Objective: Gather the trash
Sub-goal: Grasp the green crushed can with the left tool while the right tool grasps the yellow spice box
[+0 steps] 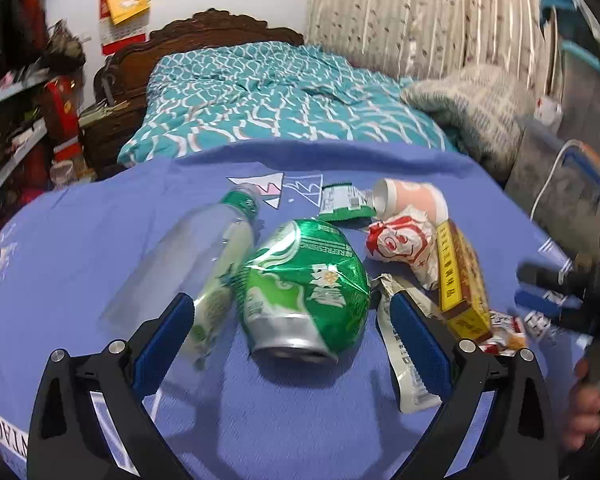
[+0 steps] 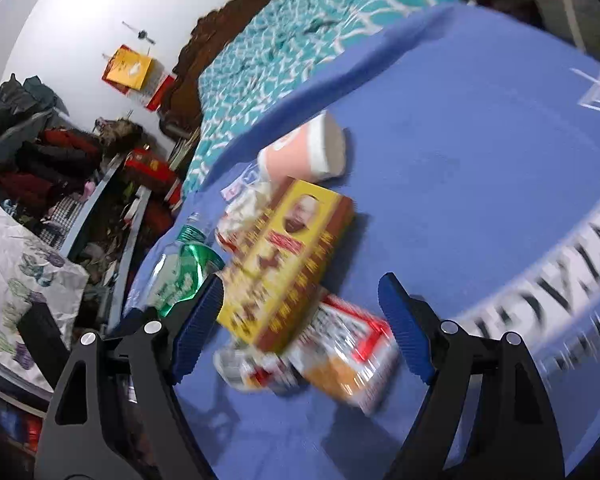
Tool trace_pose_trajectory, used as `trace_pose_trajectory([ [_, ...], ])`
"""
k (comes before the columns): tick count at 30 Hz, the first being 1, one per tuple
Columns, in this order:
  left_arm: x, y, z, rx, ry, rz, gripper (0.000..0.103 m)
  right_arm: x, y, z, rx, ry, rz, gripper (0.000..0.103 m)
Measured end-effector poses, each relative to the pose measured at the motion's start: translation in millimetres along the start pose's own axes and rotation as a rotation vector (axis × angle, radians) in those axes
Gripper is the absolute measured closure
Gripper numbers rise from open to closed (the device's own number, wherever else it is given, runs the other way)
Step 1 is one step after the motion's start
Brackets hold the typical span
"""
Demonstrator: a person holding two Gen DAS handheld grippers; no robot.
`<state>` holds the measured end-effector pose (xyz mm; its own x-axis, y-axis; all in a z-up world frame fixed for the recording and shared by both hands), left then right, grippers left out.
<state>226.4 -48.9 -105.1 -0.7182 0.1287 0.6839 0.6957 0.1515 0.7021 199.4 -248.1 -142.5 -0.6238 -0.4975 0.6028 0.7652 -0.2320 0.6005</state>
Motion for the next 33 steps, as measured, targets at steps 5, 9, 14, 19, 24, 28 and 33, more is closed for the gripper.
trace_pose_trajectory([
  [5,-25.0,-4.6,-3.6,-0.013,0.035,0.041,0.009,-40.3,4.0,21.9,0.026,-0.022,0.064,0.013],
  [9,-28.7,-11.0,-6.0,-0.027,0.017,0.046,0.023,-53.8,-7.2,44.2,0.171,-0.102,0.084,0.03],
  [14,3.5,-19.1,-8.9,-0.049,-0.047,0.008,0.04,-16.0,-19.2,47.8,0.206,-0.105,0.03,0.037],
  [19,43.2,-34.1,-3.8,-0.056,-0.122,-0.004,0.088,61.5,-31.8,41.2,0.281,-0.128,-0.089,0.037],
  [24,52.1,-47.4,5.6,-0.038,-0.084,0.008,0.012,107.1,-61.9,4.4,0.261,-0.22,-0.13,0.037],
  [28,41.2,-36.0,-9.6,0.004,-0.179,0.065,0.012,133.6,-85.0,-35.1,0.245,-0.368,-0.126,0.037],
  [33,-14.6,-15.4,-18.6,0.023,-0.176,0.215,0.009,129.9,-109.2,-47.3,0.239,-0.41,-0.07,0.033],
])
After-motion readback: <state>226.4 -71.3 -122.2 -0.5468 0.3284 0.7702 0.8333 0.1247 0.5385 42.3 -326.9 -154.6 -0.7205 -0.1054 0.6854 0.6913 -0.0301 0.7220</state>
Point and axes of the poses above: each gripper's, at about its wrist camera, not at the fingertips, and x roughly against the way its jaws point, z to its left, y to its top, the point moved 10 cm from there along -x, roughly the way its jaws point, and after that the axes turned 15 degrees about x, right-handed, at the moved point
